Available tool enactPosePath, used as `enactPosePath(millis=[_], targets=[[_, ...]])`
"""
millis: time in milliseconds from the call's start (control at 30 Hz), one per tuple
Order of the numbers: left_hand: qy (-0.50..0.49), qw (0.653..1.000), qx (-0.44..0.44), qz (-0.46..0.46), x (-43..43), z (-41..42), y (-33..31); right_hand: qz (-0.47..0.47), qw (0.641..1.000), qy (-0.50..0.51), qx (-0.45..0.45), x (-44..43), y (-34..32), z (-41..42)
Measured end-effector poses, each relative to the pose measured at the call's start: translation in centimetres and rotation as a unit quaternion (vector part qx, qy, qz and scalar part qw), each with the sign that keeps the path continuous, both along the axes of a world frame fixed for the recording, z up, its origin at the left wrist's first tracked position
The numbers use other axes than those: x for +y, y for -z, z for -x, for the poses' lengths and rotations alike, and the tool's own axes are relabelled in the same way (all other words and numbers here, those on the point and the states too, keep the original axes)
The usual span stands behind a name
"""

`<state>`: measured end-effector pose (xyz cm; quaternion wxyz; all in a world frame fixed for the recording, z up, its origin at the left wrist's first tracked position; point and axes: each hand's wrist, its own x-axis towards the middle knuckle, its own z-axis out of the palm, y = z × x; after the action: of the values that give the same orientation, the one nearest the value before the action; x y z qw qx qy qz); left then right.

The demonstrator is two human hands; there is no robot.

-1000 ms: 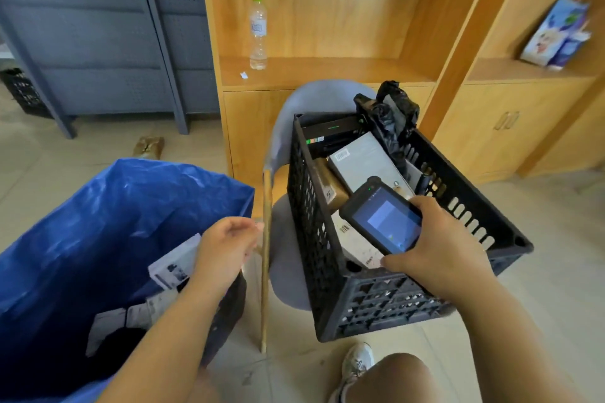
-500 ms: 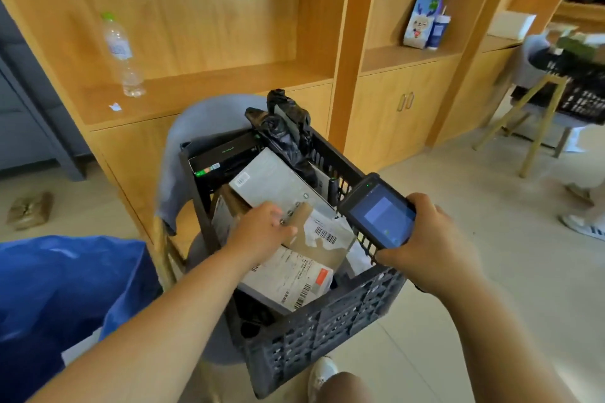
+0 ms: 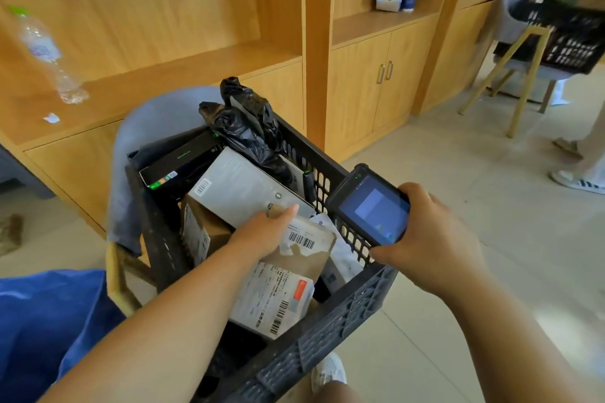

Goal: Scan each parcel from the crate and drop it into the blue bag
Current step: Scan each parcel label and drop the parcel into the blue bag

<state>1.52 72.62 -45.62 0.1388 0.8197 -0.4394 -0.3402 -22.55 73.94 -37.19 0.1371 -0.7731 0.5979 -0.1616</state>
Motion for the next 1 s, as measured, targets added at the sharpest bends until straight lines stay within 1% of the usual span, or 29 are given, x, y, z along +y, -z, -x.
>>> enactPosePath(millis=[33,133,267,367,467,600,700,767,867,967,1000], targets=[[-0.003,1.000,0.007,-0.001,-0.4,0.3,-0.2,0.002,1.000,0.002,0.000,-0.1,0.1,0.1],[-0.061,0.993,0.099,0.012,-0.9,0.7,-0.7,0.008,1.000,0.006,0.000,-0.2,0.4,0.5],[-0.104,0.976,0.174,0.083,-0.9,0.4,-1.2,0.014,1.000,0.004,-0.009,0.0,0.6,1.0],[-0.138,0.947,0.252,0.143,0.2,-0.2,-2.8,0.017,1.000,0.006,-0.025,0.5,0.4,1.2],[-0.149,0.927,0.290,0.184,2.2,-1.5,-4.2,0.017,0.999,0.012,-0.037,1.4,0.1,1.3],[-0.183,0.891,0.357,0.210,6.0,-2.7,-5.3,0.016,0.999,0.008,-0.049,3.2,0.0,1.3],[-0.218,0.854,0.395,0.259,9.1,-2.8,-5.5,0.017,0.998,-0.005,-0.056,4.8,-0.2,0.9],[-0.242,0.835,0.394,0.297,11.0,-2.8,-5.5,0.016,0.998,-0.017,-0.057,5.9,-0.4,0.6],[-0.270,0.832,0.336,0.347,13.5,-2.9,-5.6,0.014,0.998,-0.040,-0.050,7.4,-0.8,0.0],[-0.312,0.805,0.356,0.359,15.1,-3.3,-6.1,0.013,0.997,-0.069,-0.027,8.5,-1.3,-0.6],[-0.318,0.801,0.359,0.359,15.5,-3.5,-6.4,0.014,0.997,-0.079,-0.017,8.8,-1.5,-0.8]])
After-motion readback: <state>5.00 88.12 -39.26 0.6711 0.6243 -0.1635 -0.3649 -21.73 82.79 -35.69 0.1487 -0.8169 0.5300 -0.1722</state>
